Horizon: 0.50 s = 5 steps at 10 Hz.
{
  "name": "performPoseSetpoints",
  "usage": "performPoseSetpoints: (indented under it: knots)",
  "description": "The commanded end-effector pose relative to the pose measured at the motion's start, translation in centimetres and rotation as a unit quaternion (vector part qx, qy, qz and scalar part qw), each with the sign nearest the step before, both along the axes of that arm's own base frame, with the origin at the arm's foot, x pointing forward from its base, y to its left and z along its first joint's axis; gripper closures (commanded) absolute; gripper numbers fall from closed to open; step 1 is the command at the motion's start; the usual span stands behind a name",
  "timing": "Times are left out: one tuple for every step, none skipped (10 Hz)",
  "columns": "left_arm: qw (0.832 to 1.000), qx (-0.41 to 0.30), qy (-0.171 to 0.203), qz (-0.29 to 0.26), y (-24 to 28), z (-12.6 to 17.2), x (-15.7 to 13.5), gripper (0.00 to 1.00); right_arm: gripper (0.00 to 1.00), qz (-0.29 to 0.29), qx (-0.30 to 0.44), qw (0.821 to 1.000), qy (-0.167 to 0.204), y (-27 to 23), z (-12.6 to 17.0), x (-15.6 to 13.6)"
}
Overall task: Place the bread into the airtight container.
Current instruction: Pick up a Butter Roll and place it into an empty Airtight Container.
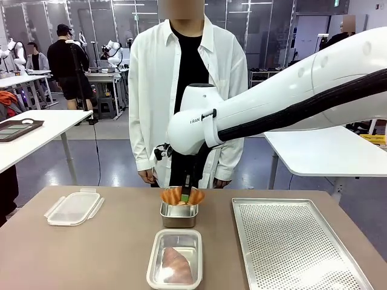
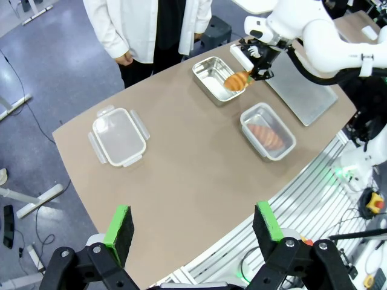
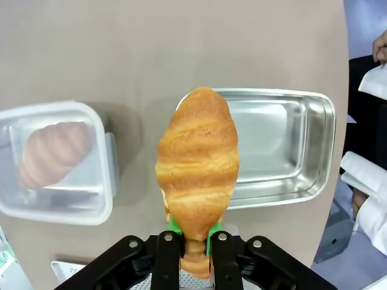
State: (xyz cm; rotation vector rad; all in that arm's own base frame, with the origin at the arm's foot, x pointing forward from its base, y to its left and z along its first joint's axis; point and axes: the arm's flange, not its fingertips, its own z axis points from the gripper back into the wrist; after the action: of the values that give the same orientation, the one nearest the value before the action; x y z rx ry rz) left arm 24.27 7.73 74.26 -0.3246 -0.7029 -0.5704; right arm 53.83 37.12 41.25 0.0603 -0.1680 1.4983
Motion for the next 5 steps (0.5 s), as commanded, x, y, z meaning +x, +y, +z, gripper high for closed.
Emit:
performPoseSetpoints:
  knots:
    - [1.0, 0.004, -0.001, -0.007, 0.02, 0.11, -0.1, 0.0, 1.0, -0.028, -0.008, 1.0, -0.01, 0.42, 0.18, 0.14]
    - [1.0, 0.004, -0.001, -0.007, 0.02, 0.11, -0.1, 0.0, 1.0, 0.0, 0.0, 1.0, 0.0, 0.0, 0.0, 0.0]
    - [1.0, 0.004, -0.001, -0.007, 0.02, 0.11, -0.1, 0.0, 1.0, 0.0, 0.0, 1.0, 0.0, 0.0, 0.0, 0.0]
    - [1.0, 0.004, -0.001, -0.007, 0.02, 0.11, -0.1, 0.0, 1.0, 0.0, 0.0, 1.0, 0.0, 0.0, 0.0, 0.0]
    - [1.0, 0.004, -0.001, -0.007, 0.02, 0.11, -0.1, 0.0, 1.0, 0.0, 0.0, 1.0, 0.0, 0.0, 0.0, 0.0]
